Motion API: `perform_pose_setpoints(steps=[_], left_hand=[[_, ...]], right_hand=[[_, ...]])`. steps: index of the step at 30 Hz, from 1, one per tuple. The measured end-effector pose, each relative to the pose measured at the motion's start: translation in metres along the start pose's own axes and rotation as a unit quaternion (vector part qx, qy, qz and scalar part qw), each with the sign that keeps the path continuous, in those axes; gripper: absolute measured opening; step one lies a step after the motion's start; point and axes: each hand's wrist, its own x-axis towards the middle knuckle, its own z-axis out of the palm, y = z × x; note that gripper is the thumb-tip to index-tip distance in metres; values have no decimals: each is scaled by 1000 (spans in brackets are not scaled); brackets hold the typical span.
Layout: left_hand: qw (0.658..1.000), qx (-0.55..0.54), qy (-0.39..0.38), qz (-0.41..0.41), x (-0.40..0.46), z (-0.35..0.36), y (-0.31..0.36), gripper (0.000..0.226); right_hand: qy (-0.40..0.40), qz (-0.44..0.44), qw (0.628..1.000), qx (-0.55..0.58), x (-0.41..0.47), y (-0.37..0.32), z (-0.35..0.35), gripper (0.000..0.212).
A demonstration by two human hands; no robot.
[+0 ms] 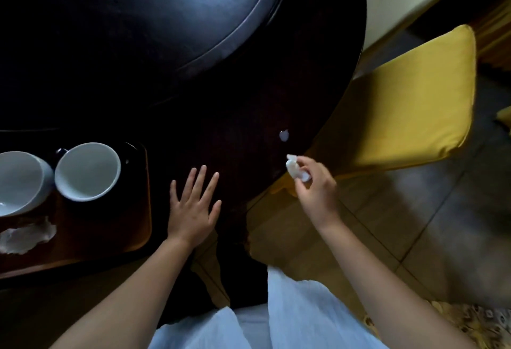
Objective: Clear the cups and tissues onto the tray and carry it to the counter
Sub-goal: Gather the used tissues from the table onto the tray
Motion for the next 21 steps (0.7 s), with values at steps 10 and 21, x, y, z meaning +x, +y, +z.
perform_pose_setpoints(steps=[10,21], left_hand=[[1000,-7,5,-10,2,1,2,61],[1000,-16,4,-10,3,-2,3,61]], right_hand=[[11,-19,996,-86,122,35,16,36],[-31,-66,981,-179,146,34,25,20]])
